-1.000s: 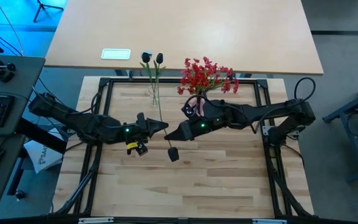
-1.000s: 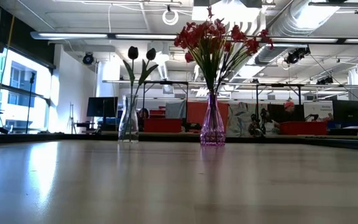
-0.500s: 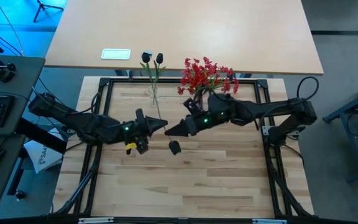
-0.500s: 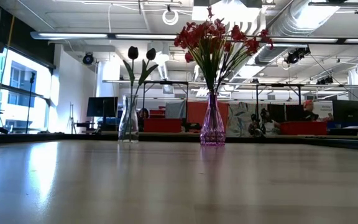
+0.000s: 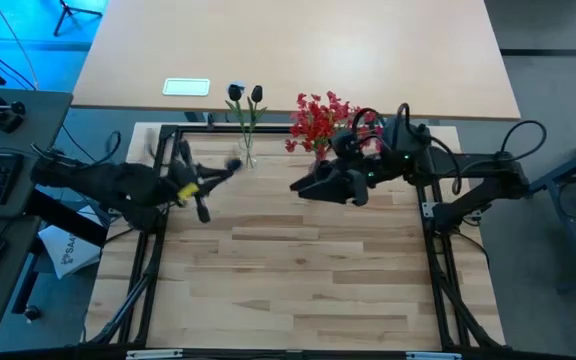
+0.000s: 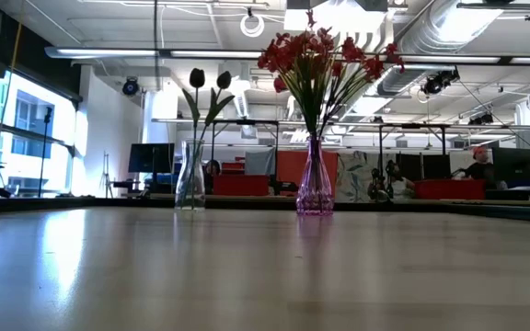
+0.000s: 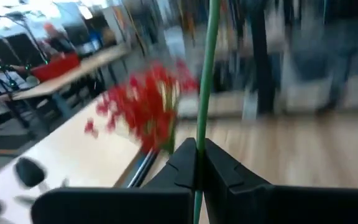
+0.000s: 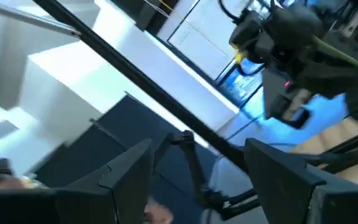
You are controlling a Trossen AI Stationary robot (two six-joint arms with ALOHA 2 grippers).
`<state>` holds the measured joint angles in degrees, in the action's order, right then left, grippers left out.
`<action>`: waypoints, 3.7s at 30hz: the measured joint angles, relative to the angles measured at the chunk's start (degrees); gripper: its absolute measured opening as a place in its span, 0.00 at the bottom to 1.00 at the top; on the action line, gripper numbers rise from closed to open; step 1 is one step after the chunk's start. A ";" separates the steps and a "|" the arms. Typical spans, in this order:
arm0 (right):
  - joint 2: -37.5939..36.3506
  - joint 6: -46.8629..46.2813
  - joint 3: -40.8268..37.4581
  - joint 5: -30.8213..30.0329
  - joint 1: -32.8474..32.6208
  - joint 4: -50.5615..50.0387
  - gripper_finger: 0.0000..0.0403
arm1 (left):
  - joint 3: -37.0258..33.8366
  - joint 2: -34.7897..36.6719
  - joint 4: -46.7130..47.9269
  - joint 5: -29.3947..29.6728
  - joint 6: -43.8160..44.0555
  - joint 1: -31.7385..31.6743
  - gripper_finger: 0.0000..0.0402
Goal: Sort flowers into vase by color
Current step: Put the black tulip into the transparent vase, then return to Home Position
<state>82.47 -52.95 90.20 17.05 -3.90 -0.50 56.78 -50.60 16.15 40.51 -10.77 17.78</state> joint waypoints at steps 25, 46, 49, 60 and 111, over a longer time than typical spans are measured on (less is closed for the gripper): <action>-1.78 12.07 -0.03 -7.64 -0.22 -15.48 0.61 | -2.76 -6.46 -18.14 -36.80 12.75 -48.74 0.00; -1.78 15.58 -0.03 -19.95 -5.60 -19.46 0.61 | -2.69 -14.86 -17.77 -41.81 10.02 -55.64 0.00; -1.78 15.52 -0.03 -20.06 -5.62 -19.53 0.61 | -2.69 -16.00 -17.50 -41.83 10.04 -55.63 0.00; -1.78 15.50 -0.03 -21.36 -5.64 -19.87 0.61 | -2.69 -14.07 -13.84 -40.94 4.72 -55.58 0.11; -21.81 16.35 -17.38 -35.84 -17.86 -40.39 0.00 | -31.35 2.44 -54.48 -16.32 26.98 -7.16 0.00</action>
<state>60.66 -36.61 72.82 -18.78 -21.76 -40.89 25.43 -48.15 -38.33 24.19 16.21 10.61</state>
